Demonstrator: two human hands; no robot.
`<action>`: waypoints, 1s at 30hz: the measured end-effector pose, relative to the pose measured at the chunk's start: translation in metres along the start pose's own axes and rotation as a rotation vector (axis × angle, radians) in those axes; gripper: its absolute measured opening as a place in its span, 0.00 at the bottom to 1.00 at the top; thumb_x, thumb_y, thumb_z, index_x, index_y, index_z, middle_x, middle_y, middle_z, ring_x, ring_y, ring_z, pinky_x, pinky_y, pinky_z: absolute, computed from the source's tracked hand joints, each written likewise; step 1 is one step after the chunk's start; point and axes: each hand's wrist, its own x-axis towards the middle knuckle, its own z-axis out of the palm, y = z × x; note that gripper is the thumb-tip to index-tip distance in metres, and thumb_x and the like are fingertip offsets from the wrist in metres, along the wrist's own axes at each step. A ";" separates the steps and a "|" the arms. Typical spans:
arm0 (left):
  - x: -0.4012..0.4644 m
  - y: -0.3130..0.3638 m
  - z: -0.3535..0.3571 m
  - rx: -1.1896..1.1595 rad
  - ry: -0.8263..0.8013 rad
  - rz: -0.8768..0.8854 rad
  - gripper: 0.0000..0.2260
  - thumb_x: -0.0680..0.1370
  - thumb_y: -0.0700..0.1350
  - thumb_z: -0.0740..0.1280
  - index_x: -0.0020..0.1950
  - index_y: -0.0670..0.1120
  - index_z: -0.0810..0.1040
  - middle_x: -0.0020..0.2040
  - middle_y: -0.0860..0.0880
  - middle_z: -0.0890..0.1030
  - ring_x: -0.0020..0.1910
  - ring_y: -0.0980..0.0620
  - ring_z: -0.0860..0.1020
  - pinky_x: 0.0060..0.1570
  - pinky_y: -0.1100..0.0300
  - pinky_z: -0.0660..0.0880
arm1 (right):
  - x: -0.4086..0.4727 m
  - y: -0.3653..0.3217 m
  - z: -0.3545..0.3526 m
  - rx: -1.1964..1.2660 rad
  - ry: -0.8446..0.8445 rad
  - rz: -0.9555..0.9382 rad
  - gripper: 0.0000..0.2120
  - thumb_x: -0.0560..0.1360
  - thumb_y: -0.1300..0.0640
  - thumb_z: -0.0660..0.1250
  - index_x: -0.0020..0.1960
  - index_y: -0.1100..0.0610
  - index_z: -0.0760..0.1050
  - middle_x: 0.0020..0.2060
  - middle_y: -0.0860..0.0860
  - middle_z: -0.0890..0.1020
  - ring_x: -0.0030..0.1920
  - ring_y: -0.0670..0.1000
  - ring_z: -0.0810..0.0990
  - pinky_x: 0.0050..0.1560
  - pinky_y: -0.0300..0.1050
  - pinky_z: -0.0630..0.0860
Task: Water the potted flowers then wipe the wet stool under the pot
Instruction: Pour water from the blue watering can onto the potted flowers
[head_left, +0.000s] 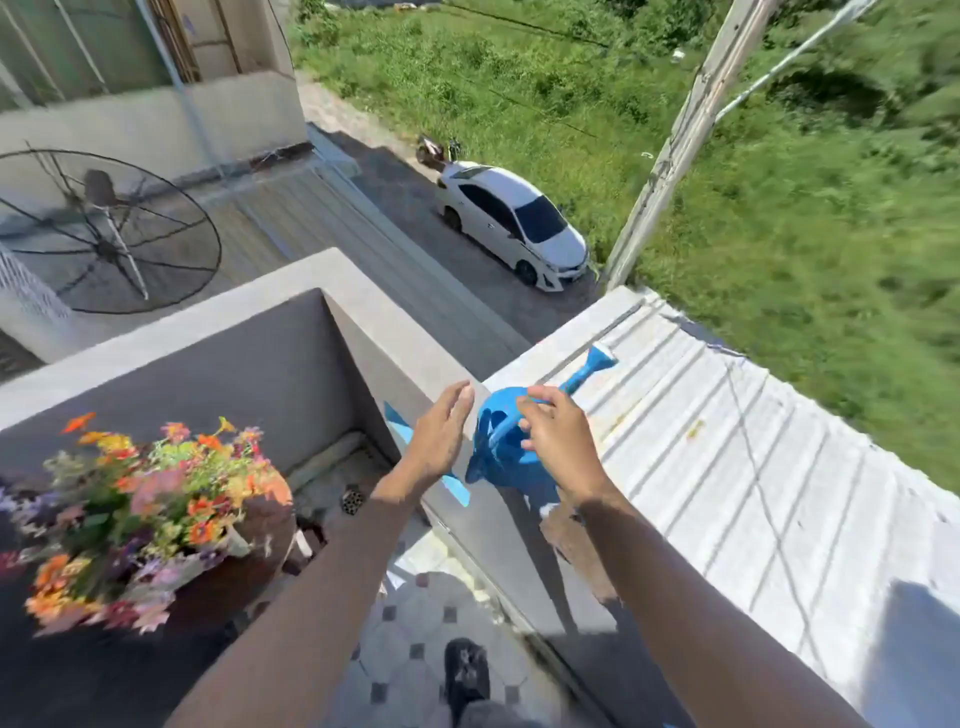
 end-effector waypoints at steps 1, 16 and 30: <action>0.007 -0.002 0.006 -0.004 0.001 -0.027 0.22 0.84 0.56 0.55 0.74 0.47 0.69 0.71 0.51 0.73 0.71 0.55 0.68 0.67 0.65 0.59 | 0.003 0.005 -0.002 0.011 0.030 0.051 0.10 0.79 0.55 0.66 0.59 0.57 0.75 0.46 0.48 0.79 0.54 0.54 0.82 0.60 0.57 0.78; 0.045 -0.040 0.037 -0.130 -0.202 -0.178 0.18 0.83 0.58 0.55 0.66 0.53 0.76 0.61 0.51 0.81 0.62 0.49 0.78 0.67 0.48 0.71 | 0.053 0.032 0.016 0.171 -0.089 0.298 0.08 0.75 0.54 0.69 0.49 0.58 0.80 0.42 0.56 0.86 0.45 0.55 0.87 0.53 0.56 0.83; -0.050 -0.036 -0.044 -0.299 0.260 -0.092 0.16 0.76 0.65 0.60 0.55 0.58 0.78 0.54 0.50 0.82 0.55 0.52 0.79 0.64 0.51 0.73 | -0.019 -0.053 0.066 -0.292 -0.421 -0.114 0.11 0.78 0.56 0.64 0.38 0.55 0.71 0.25 0.50 0.70 0.22 0.50 0.69 0.23 0.41 0.69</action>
